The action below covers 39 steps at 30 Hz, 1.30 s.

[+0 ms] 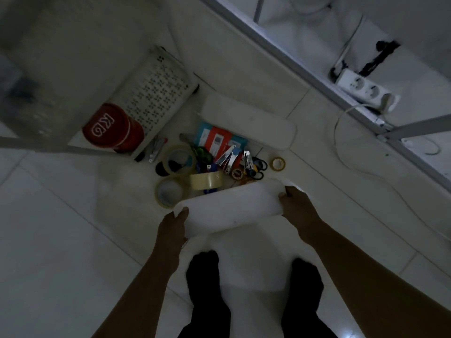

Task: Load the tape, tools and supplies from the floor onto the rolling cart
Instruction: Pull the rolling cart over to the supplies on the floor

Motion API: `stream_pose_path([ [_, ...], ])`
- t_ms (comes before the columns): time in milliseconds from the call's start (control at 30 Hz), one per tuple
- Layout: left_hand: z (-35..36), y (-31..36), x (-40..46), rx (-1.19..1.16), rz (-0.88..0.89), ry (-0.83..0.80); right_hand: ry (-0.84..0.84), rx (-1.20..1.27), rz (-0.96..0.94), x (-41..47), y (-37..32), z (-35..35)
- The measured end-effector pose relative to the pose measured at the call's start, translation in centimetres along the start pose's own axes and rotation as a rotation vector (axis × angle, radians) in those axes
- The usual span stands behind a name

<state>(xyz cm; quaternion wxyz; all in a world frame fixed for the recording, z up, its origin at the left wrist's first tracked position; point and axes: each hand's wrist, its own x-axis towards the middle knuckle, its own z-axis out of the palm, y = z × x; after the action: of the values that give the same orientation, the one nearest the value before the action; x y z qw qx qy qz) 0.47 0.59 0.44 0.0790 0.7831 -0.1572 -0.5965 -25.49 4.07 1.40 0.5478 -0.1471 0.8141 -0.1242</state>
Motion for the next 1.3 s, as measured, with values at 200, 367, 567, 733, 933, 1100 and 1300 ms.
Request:
stream_pose_path([
  [200,-1.6,5.8,-7.6,-0.067,0.093,0.051,0.005,0.008,-0.134,-5.5,-7.0,-3.8],
  [367,-3.1,10.2,-16.0,-0.146,0.107,0.056,-0.001,-0.057,-0.236,-12.0,-13.5,-8.8],
  [567,-5.0,14.9,-28.6,-0.281,0.113,0.046,-0.045,-0.066,-0.348,-21.9,-20.4,-15.4],
  [733,-7.7,18.1,-38.7,-0.39,0.16,0.068,-0.097,-0.063,-0.404,-30.4,-25.8,-19.3],
  [933,-11.7,21.8,-48.9,-0.478,0.21,0.117,-0.089,-0.142,-0.508,-39.9,-31.9,-22.2],
  [1100,-15.5,24.2,-55.8,-0.49,0.247,0.145,-0.099,-0.189,-0.588,-46.7,-36.4,-24.0],
  [1300,-20.7,27.6,-61.9,-0.524,0.361,0.157,-0.156,-0.066,-0.598,-54.2,-42.5,-24.5],
])
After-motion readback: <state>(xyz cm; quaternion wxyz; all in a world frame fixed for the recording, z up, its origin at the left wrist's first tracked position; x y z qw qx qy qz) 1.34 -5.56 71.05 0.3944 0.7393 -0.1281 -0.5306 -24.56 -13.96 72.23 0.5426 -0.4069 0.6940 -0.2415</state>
